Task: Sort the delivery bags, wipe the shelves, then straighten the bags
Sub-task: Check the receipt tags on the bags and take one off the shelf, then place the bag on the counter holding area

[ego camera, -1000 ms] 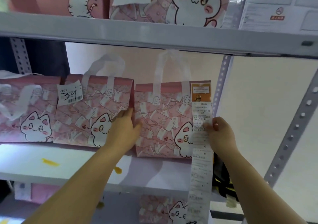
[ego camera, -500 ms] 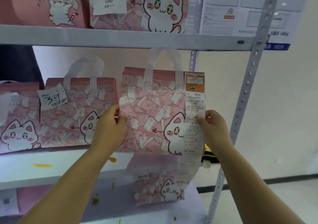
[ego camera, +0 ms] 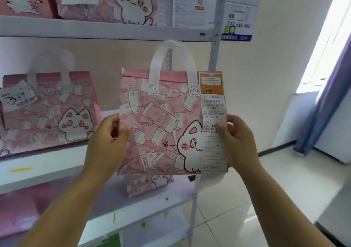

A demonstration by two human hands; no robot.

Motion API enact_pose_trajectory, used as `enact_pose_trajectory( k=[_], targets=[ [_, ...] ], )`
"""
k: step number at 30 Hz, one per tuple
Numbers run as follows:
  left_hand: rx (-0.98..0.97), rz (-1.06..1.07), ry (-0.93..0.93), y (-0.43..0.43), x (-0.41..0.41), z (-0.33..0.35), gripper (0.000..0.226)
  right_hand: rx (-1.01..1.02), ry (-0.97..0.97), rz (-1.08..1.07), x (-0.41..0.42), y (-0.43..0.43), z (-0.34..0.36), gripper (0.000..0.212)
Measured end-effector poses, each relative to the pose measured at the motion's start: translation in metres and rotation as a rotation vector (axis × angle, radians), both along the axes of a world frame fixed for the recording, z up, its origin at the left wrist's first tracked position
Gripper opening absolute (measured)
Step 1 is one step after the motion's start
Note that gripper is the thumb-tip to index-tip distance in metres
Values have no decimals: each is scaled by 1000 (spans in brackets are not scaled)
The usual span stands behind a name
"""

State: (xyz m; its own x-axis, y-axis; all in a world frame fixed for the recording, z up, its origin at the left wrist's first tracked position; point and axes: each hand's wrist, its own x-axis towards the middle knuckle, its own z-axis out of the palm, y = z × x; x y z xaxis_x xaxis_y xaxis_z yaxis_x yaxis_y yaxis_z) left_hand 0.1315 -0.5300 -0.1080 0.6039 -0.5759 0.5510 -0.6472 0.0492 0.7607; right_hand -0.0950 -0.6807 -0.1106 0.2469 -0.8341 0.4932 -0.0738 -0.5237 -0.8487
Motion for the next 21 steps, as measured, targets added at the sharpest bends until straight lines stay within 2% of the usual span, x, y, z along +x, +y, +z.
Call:
enact_pose_trajectory(
  k=[7, 14, 21],
  targets=[
    [-59, -165, 43, -52, -90, 11, 15, -38, -23, -111, -108, -11, 10, 8],
    [-94, -314, 86, -141, -224, 5, 16, -56, 19, -258, -261, -56, 15, 20],
    [-72, -507, 106, -231, -365, -10, 16, -17, 25, -405, -412, -100, 10, 13]
  ],
)
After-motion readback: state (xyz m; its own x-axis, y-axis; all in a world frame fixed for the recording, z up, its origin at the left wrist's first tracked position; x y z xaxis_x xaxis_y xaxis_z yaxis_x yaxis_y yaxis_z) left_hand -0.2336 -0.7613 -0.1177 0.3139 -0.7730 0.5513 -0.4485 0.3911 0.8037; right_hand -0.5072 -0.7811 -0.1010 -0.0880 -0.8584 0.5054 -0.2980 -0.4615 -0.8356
